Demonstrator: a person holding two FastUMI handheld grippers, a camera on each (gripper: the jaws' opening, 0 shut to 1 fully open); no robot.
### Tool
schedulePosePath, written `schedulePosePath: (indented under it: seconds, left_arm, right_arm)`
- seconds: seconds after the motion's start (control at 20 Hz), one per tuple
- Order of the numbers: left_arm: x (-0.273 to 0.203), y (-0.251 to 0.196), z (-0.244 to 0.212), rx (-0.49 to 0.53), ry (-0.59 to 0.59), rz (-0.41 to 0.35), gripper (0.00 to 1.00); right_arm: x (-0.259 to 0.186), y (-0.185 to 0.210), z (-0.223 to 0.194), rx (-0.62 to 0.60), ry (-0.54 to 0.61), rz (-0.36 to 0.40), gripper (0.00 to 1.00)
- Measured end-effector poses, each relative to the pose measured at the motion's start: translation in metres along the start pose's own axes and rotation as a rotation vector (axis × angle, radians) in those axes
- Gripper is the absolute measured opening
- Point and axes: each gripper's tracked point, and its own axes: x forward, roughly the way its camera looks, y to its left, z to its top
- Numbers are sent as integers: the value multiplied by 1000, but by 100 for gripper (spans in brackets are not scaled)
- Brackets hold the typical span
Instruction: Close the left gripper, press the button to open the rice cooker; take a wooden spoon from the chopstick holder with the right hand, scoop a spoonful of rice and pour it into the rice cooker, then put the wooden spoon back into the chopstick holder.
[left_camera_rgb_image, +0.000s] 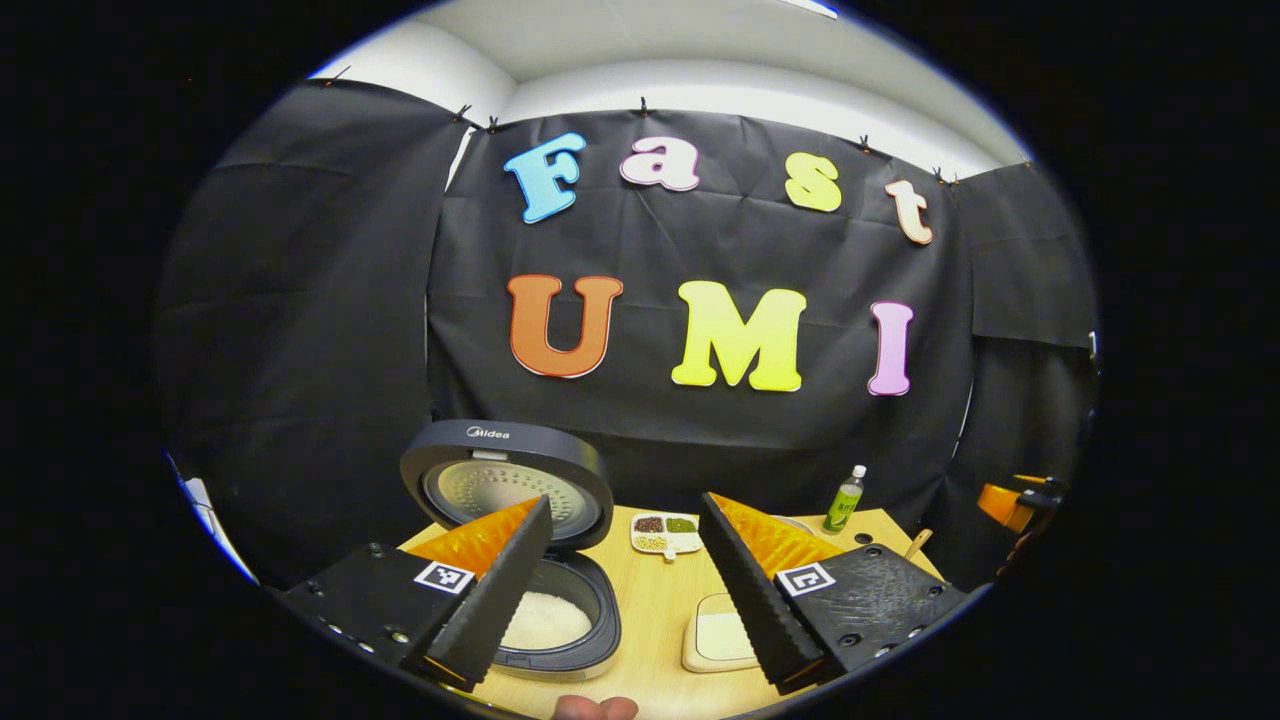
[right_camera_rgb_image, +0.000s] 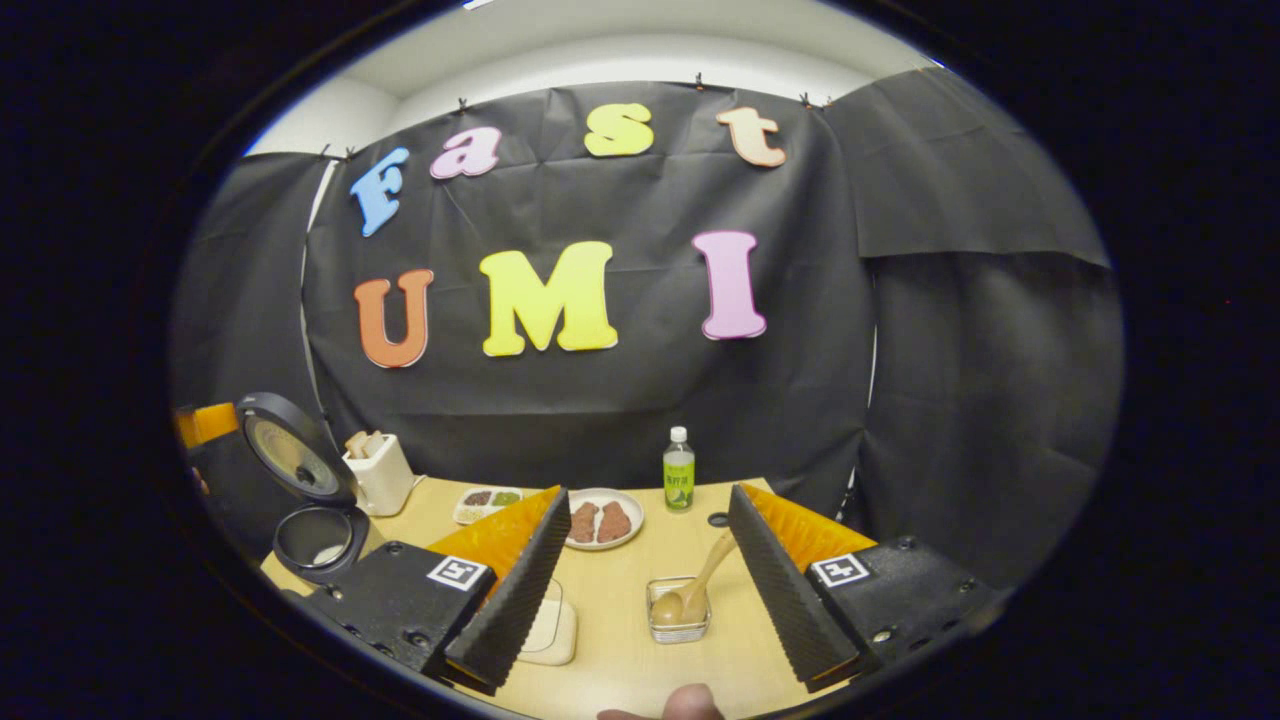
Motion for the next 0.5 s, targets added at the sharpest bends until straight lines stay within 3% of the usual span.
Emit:
schedulePosePath:
  seconds: [0.05,0.5]
  left_arm:
    - [-1,-2,3,-2,-8,-3,95]
    - [22,-25,-7,16,43,15,95]
  right_arm:
    - [5,-5,-7,9,16,-6,96]
    - [84,-36,-88,4,150,28,100]
